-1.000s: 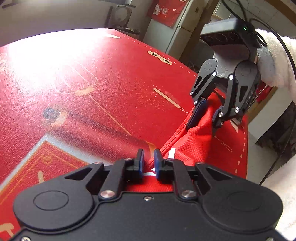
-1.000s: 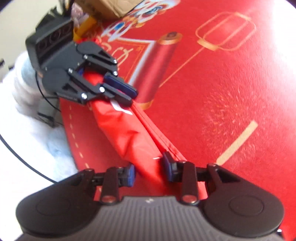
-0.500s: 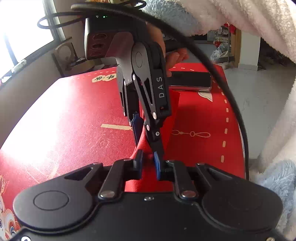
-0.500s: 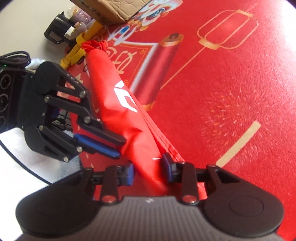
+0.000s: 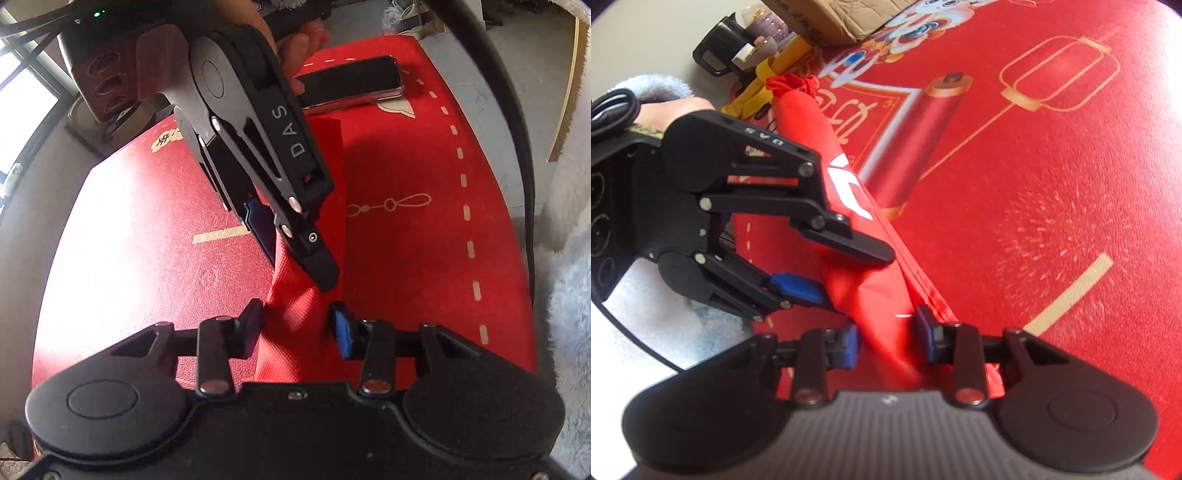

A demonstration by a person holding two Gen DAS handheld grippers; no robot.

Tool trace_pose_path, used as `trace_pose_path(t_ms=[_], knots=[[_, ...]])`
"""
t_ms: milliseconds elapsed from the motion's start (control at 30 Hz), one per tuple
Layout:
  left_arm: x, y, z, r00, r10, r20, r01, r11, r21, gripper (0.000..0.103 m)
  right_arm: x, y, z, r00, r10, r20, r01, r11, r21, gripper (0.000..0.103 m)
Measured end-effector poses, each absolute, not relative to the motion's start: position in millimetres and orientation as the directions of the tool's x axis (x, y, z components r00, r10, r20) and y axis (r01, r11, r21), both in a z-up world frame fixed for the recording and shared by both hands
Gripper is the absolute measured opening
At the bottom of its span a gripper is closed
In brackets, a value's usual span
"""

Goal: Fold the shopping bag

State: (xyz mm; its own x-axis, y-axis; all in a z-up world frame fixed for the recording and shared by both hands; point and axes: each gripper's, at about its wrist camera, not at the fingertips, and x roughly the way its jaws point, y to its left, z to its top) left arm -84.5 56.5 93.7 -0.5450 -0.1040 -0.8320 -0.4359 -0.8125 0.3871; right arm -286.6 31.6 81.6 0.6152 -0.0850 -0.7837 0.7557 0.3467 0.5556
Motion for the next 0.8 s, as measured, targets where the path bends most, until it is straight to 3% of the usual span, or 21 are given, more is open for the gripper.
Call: trace_pose_path(t_ms=[233, 400, 467, 600, 800], knots=[[-102, 43, 94, -0.500, -0.043, -0.865, -0.481, -0.817, 0.318, 0.049, -284, 29, 83, 0.600, -0.074, -0.796, 0.761, 0.358, 0.540, 0.031], [-101, 27, 87, -0.503, 0.034, -0.864, -0.391, -0.900, 0.192, 0.039, -288, 33, 82, 0.617, -0.103, -0.781, 0.753, 0.365, 0.547, 0.032], [-100, 14, 86, -0.499, 0.078, -0.863, -0.338, -0.934, 0.112, 0.039, -283, 41, 88, 0.593, -0.143, -0.793, 0.759, 0.430, 0.489, 0.036], [-94, 5, 87, -0.513, 0.109, -0.851, -0.327, -0.942, 0.077, 0.039, -281, 70, 105, 0.484, -0.231, -0.844, 0.802, 0.504, 0.322, 0.056], [-94, 5, 85, -0.518, 0.118, -0.847, -0.323, -0.944, 0.066, 0.040, -282, 85, 96, 0.363, -0.254, -0.897, 0.840, 0.505, 0.197, 0.059]])
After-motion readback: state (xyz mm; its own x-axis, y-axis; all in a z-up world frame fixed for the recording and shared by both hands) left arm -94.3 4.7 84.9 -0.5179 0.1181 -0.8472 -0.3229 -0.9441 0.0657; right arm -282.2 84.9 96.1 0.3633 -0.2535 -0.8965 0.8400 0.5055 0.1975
